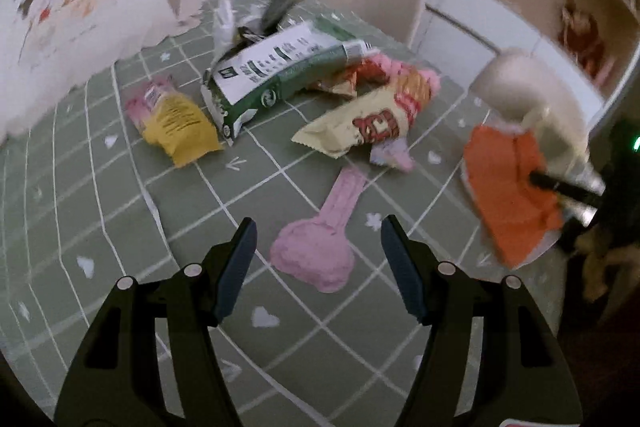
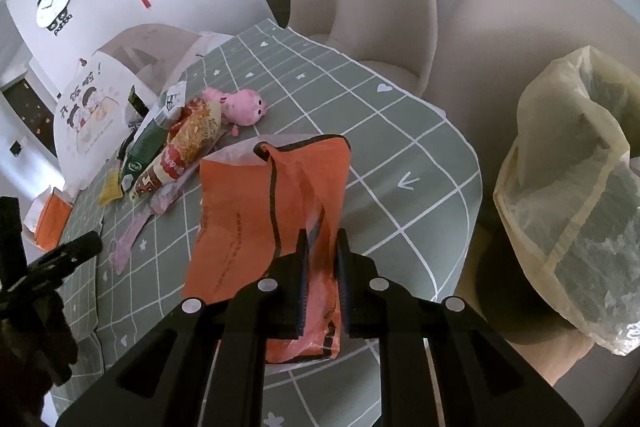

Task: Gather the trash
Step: 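Grasp the pink deflated balloon with the left tool while the right tool holds the orange bag, then carry the balloon and orange bag to the bin and open both tools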

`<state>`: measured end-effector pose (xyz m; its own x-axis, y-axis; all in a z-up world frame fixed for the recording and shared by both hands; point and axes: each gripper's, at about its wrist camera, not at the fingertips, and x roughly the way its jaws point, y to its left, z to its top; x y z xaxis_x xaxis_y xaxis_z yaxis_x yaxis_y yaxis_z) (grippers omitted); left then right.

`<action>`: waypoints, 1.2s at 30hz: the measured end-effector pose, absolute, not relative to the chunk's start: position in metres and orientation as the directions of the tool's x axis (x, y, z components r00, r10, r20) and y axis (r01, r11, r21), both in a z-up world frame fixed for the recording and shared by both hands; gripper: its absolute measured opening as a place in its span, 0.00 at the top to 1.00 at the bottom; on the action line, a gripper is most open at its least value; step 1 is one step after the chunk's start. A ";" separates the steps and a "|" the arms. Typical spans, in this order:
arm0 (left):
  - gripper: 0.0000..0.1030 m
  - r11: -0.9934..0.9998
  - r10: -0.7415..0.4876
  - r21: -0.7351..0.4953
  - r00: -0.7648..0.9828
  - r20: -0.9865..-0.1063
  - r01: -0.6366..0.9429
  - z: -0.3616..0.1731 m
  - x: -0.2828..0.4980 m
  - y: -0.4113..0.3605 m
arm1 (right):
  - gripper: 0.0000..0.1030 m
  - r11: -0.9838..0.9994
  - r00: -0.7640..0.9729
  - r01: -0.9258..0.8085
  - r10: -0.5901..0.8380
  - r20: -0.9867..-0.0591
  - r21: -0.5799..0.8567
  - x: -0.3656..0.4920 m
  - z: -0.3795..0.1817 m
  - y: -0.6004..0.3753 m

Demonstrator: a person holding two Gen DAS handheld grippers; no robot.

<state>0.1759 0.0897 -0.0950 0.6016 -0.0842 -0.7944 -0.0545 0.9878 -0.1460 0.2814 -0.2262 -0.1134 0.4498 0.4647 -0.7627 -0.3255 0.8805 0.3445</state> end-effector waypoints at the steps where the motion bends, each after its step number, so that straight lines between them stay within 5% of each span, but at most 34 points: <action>1: 0.40 0.991 -0.082 -0.130 0.592 -0.802 -0.040 -0.098 0.177 0.088 | 0.87 0.881 0.450 -0.328 0.464 -0.763 0.342 0.281 -0.113 -0.226; 4: 0.41 0.996 -0.077 -0.094 0.547 -0.833 -0.003 -0.106 0.183 0.083 | 0.87 0.881 0.449 -0.329 0.462 -0.765 0.339 0.280 -0.113 -0.226; 9: 0.58 0.999 -0.035 -0.045 0.521 -0.853 -0.008 -0.111 0.186 0.083 | 0.87 0.881 0.447 -0.330 0.461 -0.767 0.338 0.280 -0.113 -0.227; 17: 0.58 0.988 -0.040 -0.113 0.543 -0.839 -0.101 -0.099 0.180 0.087 | 0.87 0.876 0.465 -0.384 0.458 -0.758 0.293 0.271 -0.106 -0.220; 36: 0.58 0.986 0.002 -0.144 0.867 -0.498 -0.085 0.080 0.187 0.035 | 0.87 0.855 0.684 -0.464 0.512 -0.520 0.231 0.272 0.026 -0.269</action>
<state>0.1874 0.0349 0.0797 0.8673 0.0016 -0.4978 -0.0848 0.9859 -0.1445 0.2721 -0.2689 0.0263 0.6840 0.5116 -0.5201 -0.4639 0.8552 0.2311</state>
